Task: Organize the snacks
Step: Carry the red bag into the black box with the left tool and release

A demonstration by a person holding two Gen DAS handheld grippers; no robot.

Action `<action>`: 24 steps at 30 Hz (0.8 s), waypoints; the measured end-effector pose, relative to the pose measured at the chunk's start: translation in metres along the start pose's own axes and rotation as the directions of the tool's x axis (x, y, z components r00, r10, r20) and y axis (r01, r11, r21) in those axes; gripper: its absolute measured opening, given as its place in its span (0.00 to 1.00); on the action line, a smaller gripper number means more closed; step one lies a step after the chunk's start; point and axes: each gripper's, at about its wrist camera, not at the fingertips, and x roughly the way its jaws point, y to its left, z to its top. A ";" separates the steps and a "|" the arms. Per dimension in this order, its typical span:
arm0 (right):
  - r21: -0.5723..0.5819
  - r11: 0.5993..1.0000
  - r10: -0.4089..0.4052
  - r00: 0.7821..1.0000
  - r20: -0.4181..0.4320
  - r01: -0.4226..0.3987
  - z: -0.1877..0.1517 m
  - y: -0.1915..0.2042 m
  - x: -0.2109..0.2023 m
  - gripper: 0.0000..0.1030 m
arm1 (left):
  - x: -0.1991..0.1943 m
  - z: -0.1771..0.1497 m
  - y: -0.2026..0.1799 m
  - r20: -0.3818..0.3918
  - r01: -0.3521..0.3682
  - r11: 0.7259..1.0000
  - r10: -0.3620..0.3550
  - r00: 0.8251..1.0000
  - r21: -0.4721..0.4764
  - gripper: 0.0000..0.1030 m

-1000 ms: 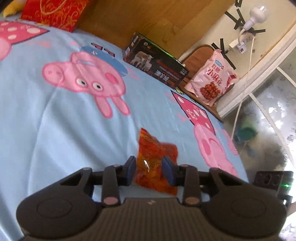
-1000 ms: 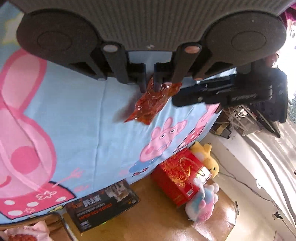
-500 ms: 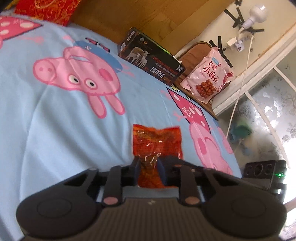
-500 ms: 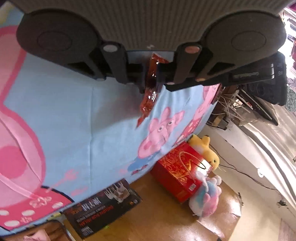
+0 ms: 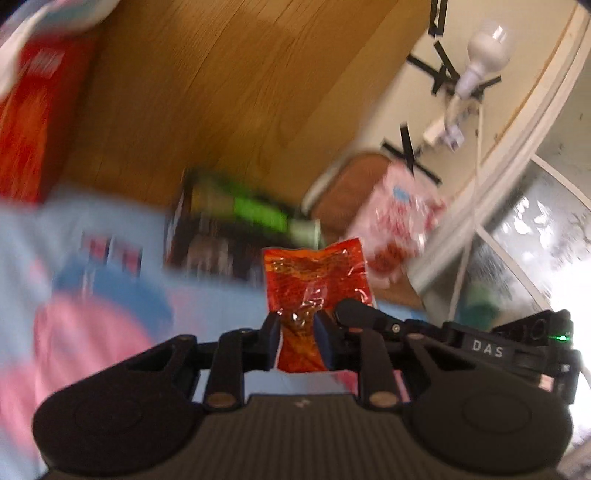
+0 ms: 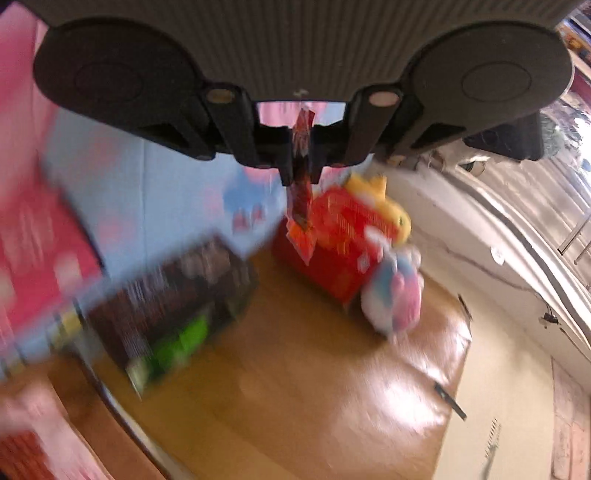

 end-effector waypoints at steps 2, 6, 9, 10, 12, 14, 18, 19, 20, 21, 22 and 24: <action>-0.042 0.999 -0.005 0.999 0.033 0.006 0.031 0.001 0.015 0.10 | 0.020 0.030 0.003 0.029 -0.027 0.999 0.026 0.999 0.031 0.22; -0.093 0.995 -0.025 0.997 0.080 0.033 0.083 -0.010 0.062 0.10 | 0.059 0.071 0.013 0.099 -0.154 0.982 0.144 0.985 0.106 0.23; -0.128 0.986 -0.094 0.992 0.083 0.104 0.097 -0.026 0.104 0.10 | 0.076 0.079 0.029 0.107 -0.203 0.975 0.194 0.975 0.087 0.25; -0.132 0.984 -0.110 0.992 0.067 0.118 0.097 -0.032 0.119 0.14 | 0.078 0.078 0.035 0.103 -0.209 0.975 0.202 0.974 0.069 0.25; -0.174 0.969 -0.175 0.985 0.008 0.173 0.092 -0.042 0.147 0.18 | 0.078 0.073 0.044 0.092 -0.210 0.977 0.205 0.974 0.046 0.25; -0.228 0.950 -0.214 0.977 0.017 0.212 0.087 -0.040 0.153 0.20 | 0.073 0.064 0.049 0.091 -0.217 0.975 0.211 0.973 0.052 0.25; -0.249 0.948 -0.173 0.977 0.126 0.200 0.080 -0.027 0.116 0.27 | 0.057 0.049 0.042 0.096 -0.238 0.969 0.231 0.968 0.067 0.25; -0.245 0.949 -0.169 0.975 0.141 0.200 0.077 -0.023 0.104 0.27 | 0.054 0.044 0.037 0.098 -0.245 0.967 0.237 0.967 0.077 0.25; -0.238 0.950 -0.170 0.974 0.151 0.203 0.073 -0.021 0.093 0.27 | 0.050 0.040 0.032 0.103 -0.255 0.963 0.246 0.964 0.091 0.25; -0.230 0.950 -0.179 0.971 0.159 0.212 0.066 -0.019 0.080 0.27 | 0.045 0.031 0.024 0.108 -0.269 0.957 0.257 0.960 0.109 0.25; -0.220 0.949 -0.192 0.967 0.168 0.227 0.062 -0.018 0.069 0.27 | 0.042 0.025 0.016 0.107 -0.276 0.954 0.263 0.959 0.122 0.28; -0.207 0.943 -0.222 0.956 0.190 0.260 0.044 -0.015 0.041 0.26 | 0.033 0.009 0.006 0.102 -0.284 0.948 0.272 0.957 0.141 0.34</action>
